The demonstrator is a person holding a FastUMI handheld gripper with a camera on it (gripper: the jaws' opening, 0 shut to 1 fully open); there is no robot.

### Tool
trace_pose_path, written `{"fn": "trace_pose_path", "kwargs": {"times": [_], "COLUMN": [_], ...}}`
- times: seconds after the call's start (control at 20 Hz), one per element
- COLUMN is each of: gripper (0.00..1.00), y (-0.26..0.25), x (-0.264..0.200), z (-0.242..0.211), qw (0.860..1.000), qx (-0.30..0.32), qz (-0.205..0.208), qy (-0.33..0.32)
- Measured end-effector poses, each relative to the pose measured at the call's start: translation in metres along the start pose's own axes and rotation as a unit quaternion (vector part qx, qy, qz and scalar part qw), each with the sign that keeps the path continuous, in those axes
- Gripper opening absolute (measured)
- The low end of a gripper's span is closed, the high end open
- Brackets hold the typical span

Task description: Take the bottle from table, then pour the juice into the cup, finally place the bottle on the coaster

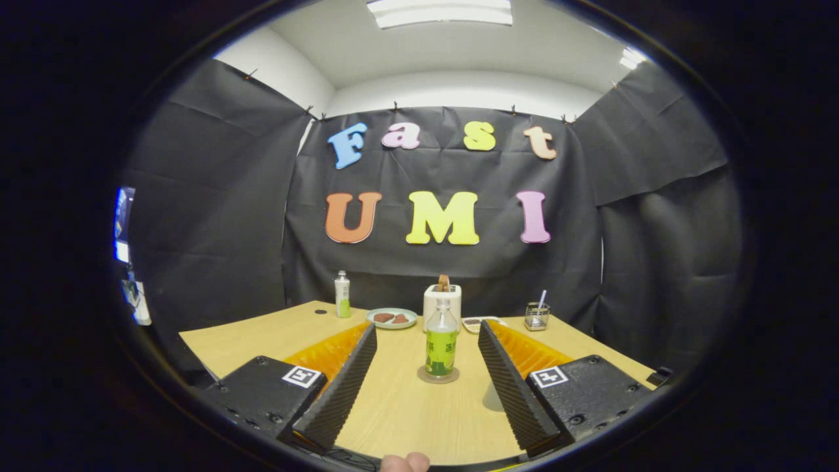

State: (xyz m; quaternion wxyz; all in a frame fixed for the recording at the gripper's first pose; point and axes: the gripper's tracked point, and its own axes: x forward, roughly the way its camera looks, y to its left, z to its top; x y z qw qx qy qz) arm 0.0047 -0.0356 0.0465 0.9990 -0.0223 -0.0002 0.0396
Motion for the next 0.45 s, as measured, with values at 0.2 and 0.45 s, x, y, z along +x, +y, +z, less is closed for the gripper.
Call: {"fn": "trace_pose_path", "kwargs": {"times": [0.2,0.45], "gripper": [1.0,1.0], "y": [0.0016,-0.0018], "x": [-0.0023,-0.004], "z": [0.0043,0.0048], "qw": [1.0,1.0], "qx": [0.001,0.004], "qz": [0.002,0.0], "qy": [-0.004,-0.007]}}
